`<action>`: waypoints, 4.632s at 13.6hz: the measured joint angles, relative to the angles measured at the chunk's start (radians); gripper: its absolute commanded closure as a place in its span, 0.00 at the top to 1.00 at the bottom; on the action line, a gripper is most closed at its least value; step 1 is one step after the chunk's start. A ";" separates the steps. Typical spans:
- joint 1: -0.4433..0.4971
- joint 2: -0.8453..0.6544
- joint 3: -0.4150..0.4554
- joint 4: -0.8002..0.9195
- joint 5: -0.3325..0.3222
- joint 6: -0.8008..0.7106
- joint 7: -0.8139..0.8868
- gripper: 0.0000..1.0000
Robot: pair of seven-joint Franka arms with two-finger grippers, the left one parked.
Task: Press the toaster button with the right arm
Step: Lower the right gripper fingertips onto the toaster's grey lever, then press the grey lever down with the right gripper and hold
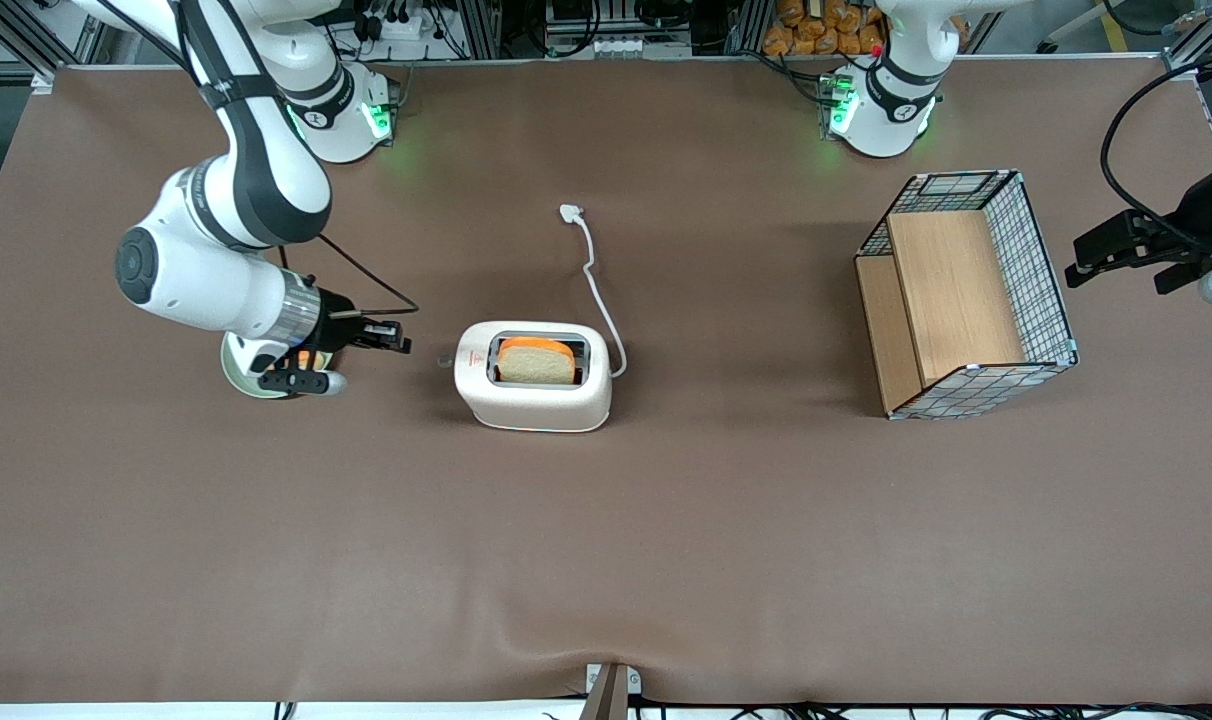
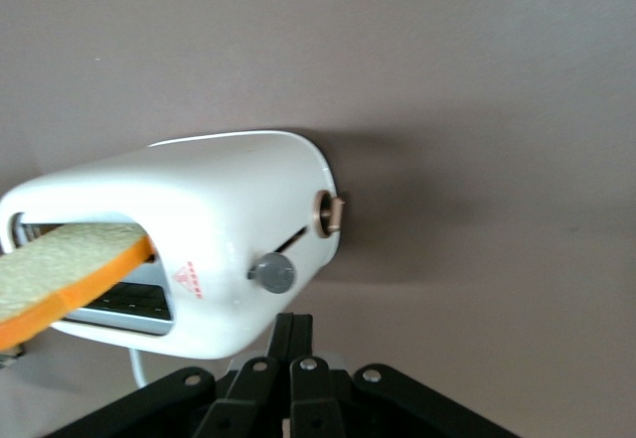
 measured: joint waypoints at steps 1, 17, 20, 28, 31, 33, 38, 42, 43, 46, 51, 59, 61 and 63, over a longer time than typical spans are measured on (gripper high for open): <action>0.004 0.011 0.000 -0.001 0.014 0.013 0.000 0.00; 0.054 0.065 0.001 0.000 0.059 0.060 0.000 0.00; 0.055 0.070 0.000 0.000 0.060 0.066 0.000 0.00; 0.059 0.098 0.000 0.000 0.061 0.105 0.000 0.00; 0.060 0.107 0.001 0.000 0.061 0.112 -0.002 0.00; 0.061 0.114 0.001 0.000 0.062 0.119 -0.005 0.00; 0.061 0.123 0.001 0.000 0.063 0.122 -0.042 0.00; 0.061 0.131 0.001 0.000 0.067 0.126 -0.063 0.00; 0.061 0.133 0.001 0.000 0.069 0.129 -0.071 0.00; 0.061 0.140 0.000 -0.001 0.081 0.136 -0.096 0.00; 0.061 0.155 -0.002 -0.002 0.095 0.144 -0.125 0.00; 0.061 0.183 -0.003 -0.002 0.124 0.160 -0.170 0.00; 0.059 0.199 -0.011 -0.006 0.183 0.161 -0.238 0.00; 0.056 0.205 -0.018 -0.007 0.229 0.156 -0.277 0.00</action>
